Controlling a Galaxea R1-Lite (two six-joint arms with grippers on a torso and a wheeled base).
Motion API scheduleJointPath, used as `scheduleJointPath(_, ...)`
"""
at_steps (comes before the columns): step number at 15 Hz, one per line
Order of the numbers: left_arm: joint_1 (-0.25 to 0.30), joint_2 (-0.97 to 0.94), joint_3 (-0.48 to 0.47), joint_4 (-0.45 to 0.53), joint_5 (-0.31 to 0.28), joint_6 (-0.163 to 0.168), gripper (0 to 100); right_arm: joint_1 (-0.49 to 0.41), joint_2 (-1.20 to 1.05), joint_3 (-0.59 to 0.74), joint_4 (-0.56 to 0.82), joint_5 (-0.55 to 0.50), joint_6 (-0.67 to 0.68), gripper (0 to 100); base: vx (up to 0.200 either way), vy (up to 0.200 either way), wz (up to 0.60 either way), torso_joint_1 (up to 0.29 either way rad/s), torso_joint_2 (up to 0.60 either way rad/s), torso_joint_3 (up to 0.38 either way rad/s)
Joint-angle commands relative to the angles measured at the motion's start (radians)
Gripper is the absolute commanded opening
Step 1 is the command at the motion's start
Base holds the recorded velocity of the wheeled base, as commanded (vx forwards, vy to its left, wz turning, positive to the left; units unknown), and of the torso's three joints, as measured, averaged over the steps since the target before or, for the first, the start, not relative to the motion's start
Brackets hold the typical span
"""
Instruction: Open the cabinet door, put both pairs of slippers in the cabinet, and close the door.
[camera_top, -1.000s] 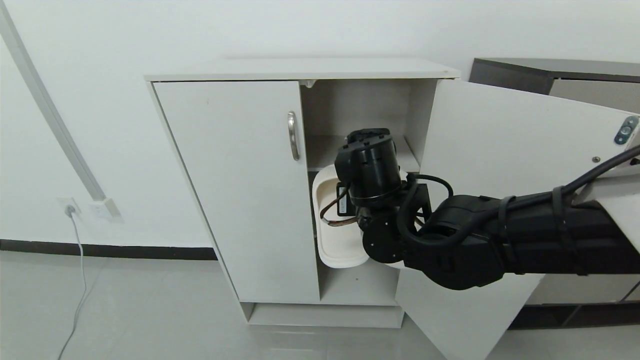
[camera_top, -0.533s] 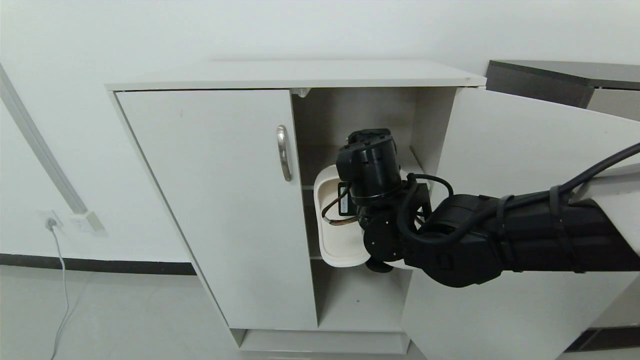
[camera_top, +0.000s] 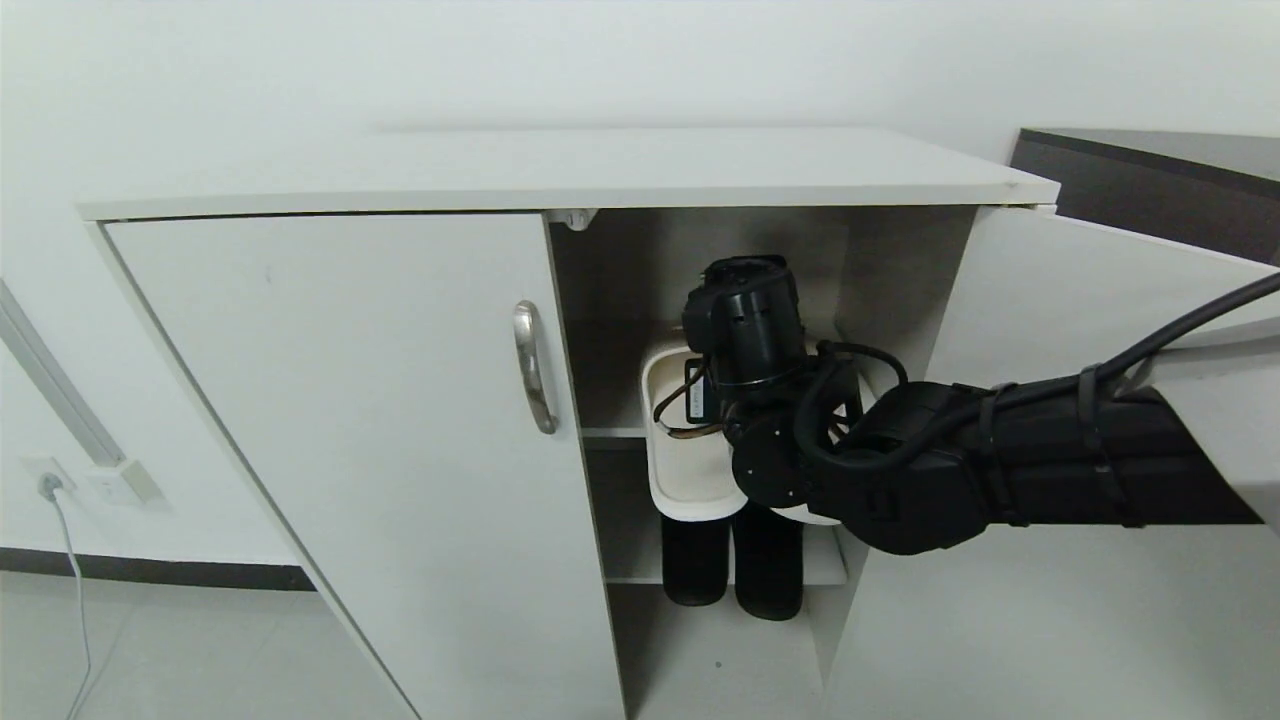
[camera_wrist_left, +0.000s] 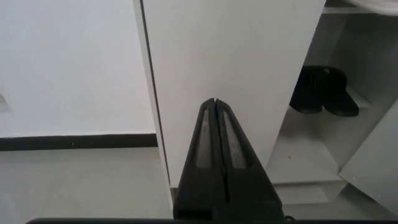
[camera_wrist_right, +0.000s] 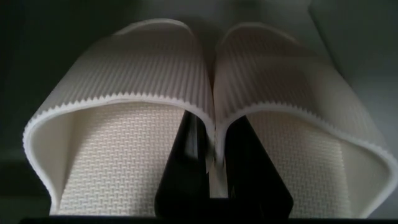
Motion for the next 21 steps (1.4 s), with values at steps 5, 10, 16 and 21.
scheduleJointPath(5, 0.0, 0.001, 0.0, 0.0, 0.0, -0.002, 0, -0.028, 0.085, -0.094, 0.001, 0.005, -0.001, 0, 0.0, 0.0, 0.0, 0.0, 0.0, 0.0)
scheduleJointPath(10, 0.0, 0.001, 0.0, 0.0, 0.0, -0.002, 0, -0.07, 0.143, -0.211, 0.073, 0.039, 0.001, 0, 0.0, 0.0, 0.0, 0.0, 0.0, 0.0)
scheduleJointPath(16, 0.0, 0.001, 0.0, 0.0, 0.0, -0.002, 0, -0.12, 0.249, -0.45, 0.234, 0.042, 0.006, 0, 0.0, 0.0, 0.0, 0.0, 0.0, 0.0)
scheduleJointPath(21, 0.0, 0.001, 0.0, 0.0, 0.0, -0.002, 0, -0.124, 0.258, -0.45, 0.234, 0.053, 0.013, 0, 0.0, 0.0, 0.0, 0.0, 0.0, 0.0)
